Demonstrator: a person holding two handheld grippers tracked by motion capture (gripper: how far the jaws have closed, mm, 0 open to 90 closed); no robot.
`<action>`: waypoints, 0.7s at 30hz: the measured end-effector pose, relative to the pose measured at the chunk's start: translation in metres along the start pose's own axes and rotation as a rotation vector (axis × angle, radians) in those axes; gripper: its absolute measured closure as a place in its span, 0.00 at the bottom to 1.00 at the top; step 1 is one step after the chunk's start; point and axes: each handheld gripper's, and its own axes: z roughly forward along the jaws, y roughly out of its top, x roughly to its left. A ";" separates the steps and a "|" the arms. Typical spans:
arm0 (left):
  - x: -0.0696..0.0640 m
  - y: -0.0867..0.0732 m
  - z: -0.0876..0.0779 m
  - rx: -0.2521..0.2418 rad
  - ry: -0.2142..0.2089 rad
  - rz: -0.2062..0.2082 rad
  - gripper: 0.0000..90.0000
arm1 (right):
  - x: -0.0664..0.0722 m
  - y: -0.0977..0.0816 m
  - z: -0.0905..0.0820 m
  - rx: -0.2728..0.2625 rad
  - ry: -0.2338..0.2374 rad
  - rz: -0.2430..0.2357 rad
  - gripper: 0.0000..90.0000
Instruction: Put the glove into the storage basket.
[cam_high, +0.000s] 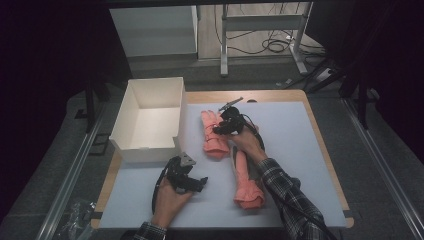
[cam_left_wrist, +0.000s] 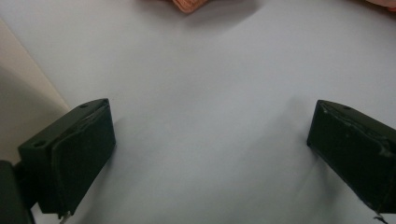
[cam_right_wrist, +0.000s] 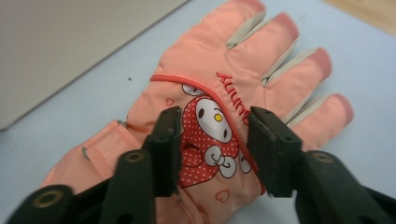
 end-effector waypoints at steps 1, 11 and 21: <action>0.000 0.000 0.000 0.000 0.000 0.000 0.01 | 0.000 0.000 0.002 0.009 0.005 0.006 0.69; 0.000 0.000 0.000 0.000 0.001 0.000 0.01 | -0.005 0.001 -0.004 0.017 0.037 0.086 0.95; 0.000 0.000 0.000 0.002 0.001 0.002 0.01 | 0.002 0.008 -0.023 -0.012 0.073 0.077 0.95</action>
